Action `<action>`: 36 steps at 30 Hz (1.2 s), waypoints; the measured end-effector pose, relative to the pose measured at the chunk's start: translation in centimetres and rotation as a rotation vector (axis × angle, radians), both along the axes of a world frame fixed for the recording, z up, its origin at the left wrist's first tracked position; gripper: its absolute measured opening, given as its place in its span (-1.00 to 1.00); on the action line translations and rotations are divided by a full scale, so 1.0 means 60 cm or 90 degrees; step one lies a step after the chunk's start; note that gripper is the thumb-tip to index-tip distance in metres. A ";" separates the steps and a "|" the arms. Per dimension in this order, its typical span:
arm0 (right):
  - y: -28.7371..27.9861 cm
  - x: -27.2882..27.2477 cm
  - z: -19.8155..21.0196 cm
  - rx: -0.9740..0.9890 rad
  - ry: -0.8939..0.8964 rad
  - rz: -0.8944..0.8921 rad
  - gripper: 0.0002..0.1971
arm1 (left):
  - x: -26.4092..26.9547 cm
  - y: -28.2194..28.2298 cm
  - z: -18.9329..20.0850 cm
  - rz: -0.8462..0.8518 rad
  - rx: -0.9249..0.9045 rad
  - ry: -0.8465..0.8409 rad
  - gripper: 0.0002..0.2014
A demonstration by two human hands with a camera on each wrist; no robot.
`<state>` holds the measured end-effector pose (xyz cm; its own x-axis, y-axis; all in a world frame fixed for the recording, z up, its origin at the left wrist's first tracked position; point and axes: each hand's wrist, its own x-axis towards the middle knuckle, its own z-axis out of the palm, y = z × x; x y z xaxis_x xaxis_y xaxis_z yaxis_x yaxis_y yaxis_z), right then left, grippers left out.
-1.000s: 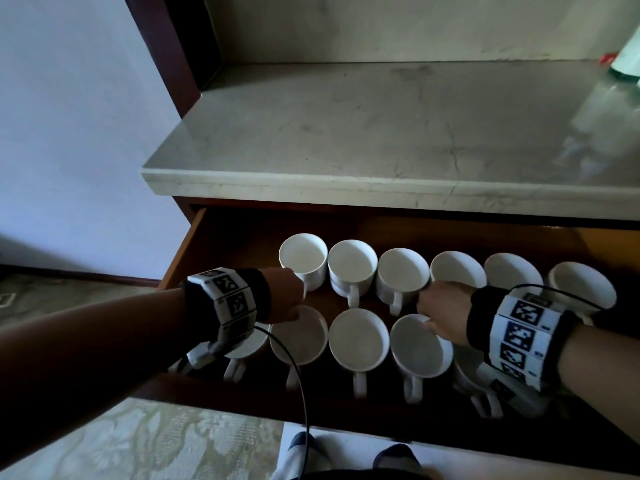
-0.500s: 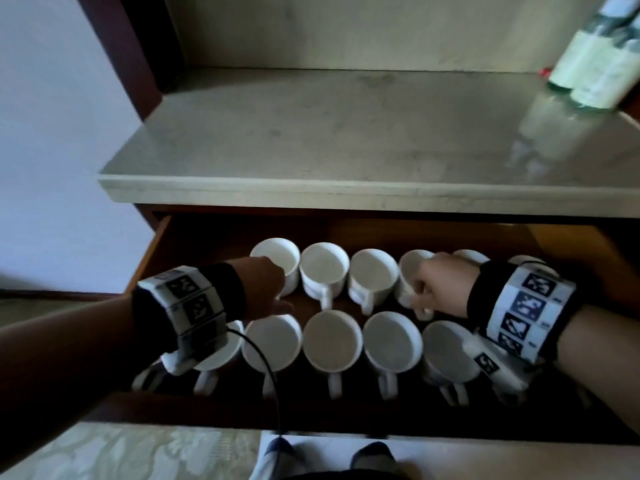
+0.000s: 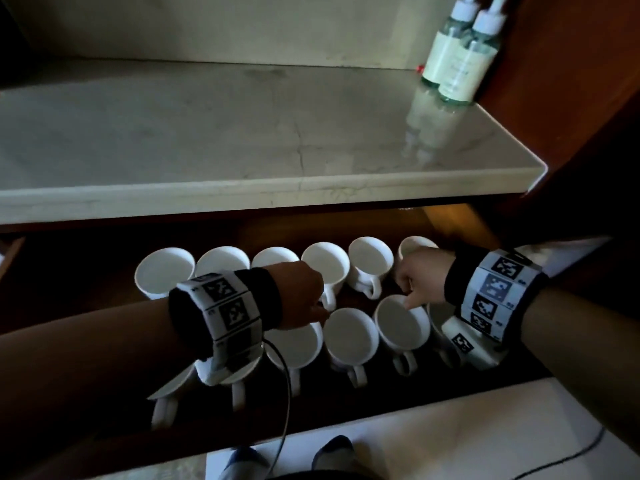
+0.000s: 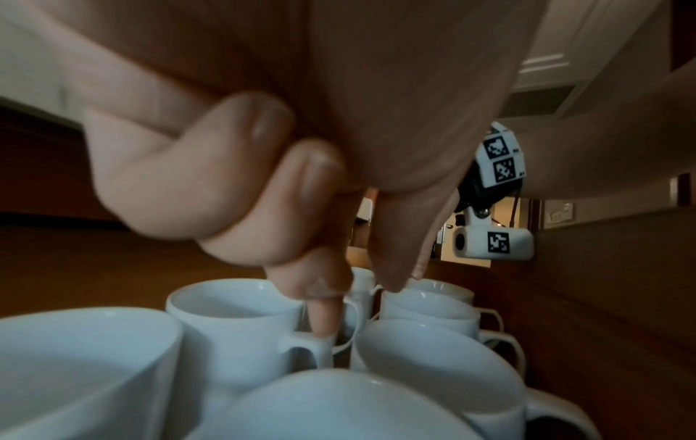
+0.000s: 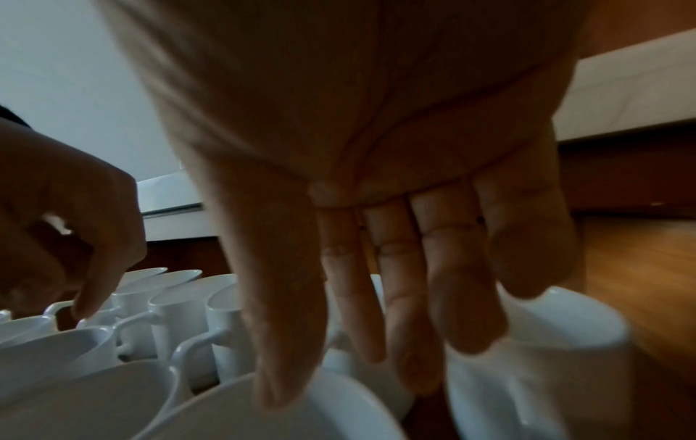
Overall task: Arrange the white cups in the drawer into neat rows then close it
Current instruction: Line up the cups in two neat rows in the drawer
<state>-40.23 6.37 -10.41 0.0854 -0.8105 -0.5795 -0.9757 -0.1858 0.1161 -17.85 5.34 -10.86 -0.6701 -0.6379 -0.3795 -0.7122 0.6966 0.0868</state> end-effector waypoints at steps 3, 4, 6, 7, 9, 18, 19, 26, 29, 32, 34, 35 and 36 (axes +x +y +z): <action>-0.004 -0.019 -0.006 0.017 0.001 -0.002 -0.66 | -0.027 -0.001 -0.015 -0.006 0.021 -0.021 -0.56; -0.007 -0.026 -0.006 0.017 -0.002 -0.004 -0.65 | -0.036 0.000 -0.018 -0.009 0.026 -0.029 -0.57; -0.011 -0.042 0.000 0.003 -0.010 -0.010 -0.67 | -0.048 0.004 -0.021 -0.014 0.031 -0.049 -0.60; -0.013 -0.051 0.004 -0.005 -0.009 -0.017 -0.69 | -0.051 0.005 -0.022 -0.017 0.032 -0.065 -0.61; -0.017 -0.077 0.012 -0.005 0.011 -0.027 -0.70 | -0.060 0.009 -0.023 -0.032 0.028 -0.101 -0.64; -0.018 -0.140 -0.030 0.068 0.114 -0.040 -0.70 | -0.076 0.007 -0.035 -0.011 0.028 -0.106 -0.68; -0.017 -0.140 -0.035 0.066 0.113 -0.035 -0.70 | -0.075 0.007 -0.034 -0.003 0.031 -0.105 -0.67; -0.016 -0.131 -0.055 0.053 0.145 0.041 -0.62 | -0.031 -0.009 -0.020 0.110 0.008 -0.038 -0.59; -0.016 -0.126 -0.056 0.058 0.154 0.060 -0.62 | -0.011 -0.018 -0.009 0.157 0.004 -0.010 -0.60; -0.020 -0.126 -0.028 0.067 0.143 0.017 -0.61 | 0.005 -0.024 0.000 0.190 -0.033 0.003 -0.68; -0.034 -0.127 -0.006 0.043 0.105 -0.041 -0.64 | 0.024 -0.030 0.004 0.214 -0.044 -0.004 -0.67; -0.043 -0.127 0.001 0.010 0.091 -0.057 -0.66 | 0.034 -0.034 0.004 0.227 -0.044 -0.014 -0.67; -0.054 -0.124 0.003 -0.034 0.080 -0.067 -0.67 | 0.047 -0.037 0.005 0.241 -0.044 -0.019 -0.66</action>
